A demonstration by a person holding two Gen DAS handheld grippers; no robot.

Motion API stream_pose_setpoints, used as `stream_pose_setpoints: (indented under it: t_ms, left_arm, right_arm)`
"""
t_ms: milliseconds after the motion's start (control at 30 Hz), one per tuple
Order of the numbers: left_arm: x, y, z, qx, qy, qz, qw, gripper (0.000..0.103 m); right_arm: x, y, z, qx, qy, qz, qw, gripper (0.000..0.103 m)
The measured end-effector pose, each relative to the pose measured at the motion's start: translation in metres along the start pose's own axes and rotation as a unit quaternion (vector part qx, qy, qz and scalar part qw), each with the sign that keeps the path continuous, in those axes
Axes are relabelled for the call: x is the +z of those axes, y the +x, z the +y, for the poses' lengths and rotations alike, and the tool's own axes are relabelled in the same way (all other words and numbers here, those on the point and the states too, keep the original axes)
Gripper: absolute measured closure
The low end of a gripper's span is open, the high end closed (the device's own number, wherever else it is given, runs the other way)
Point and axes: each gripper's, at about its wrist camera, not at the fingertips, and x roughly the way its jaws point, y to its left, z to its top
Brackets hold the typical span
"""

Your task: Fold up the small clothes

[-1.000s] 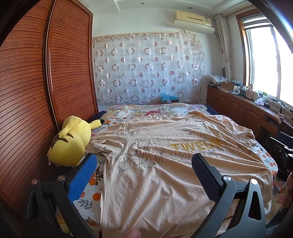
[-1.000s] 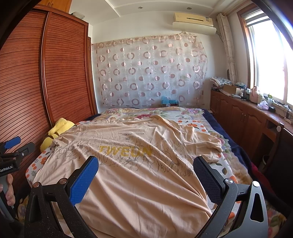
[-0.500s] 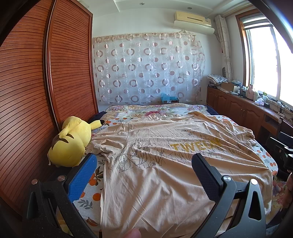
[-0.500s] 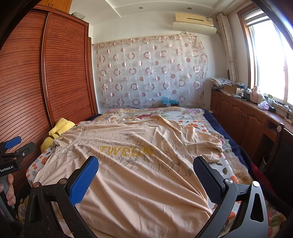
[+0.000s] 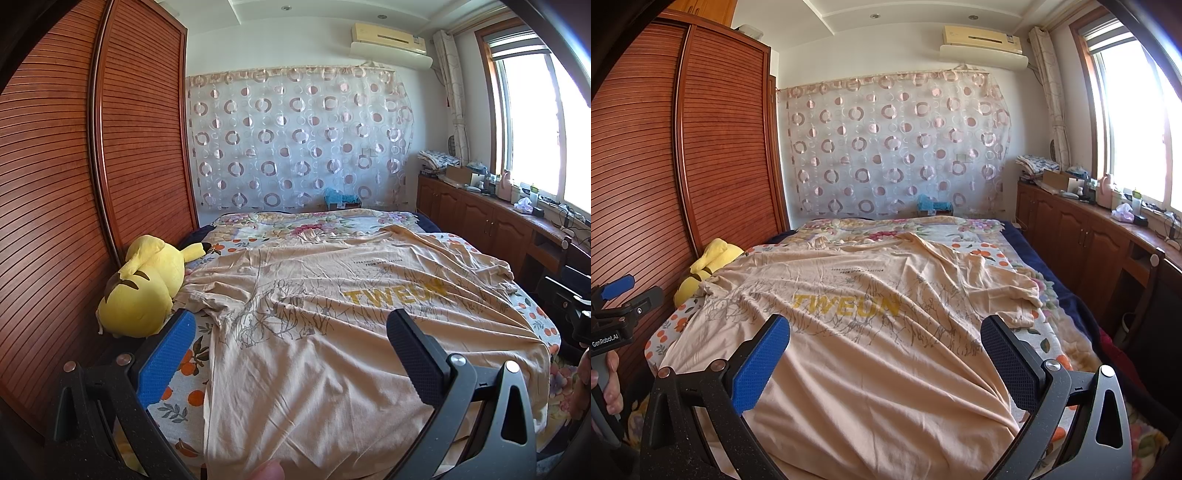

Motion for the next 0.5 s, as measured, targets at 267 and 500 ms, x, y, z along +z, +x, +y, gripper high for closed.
stream_pose_setpoints:
  t_ms: [267,500]
  left_arm:
    - [0.0011,-0.0008,-0.0013,0.0,0.0,0.0,1.0,0.0]
    - [-0.0001,0.0,0.0002,0.0,0.0,0.0,1.0,0.0]
  right_arm:
    - [0.0001,-0.0001,0.0009,0.0,0.0,0.0,1.0,0.0]
    - [0.0006,-0.0001,0.0025,0.0,-0.001,0.0,1.0,0.0]
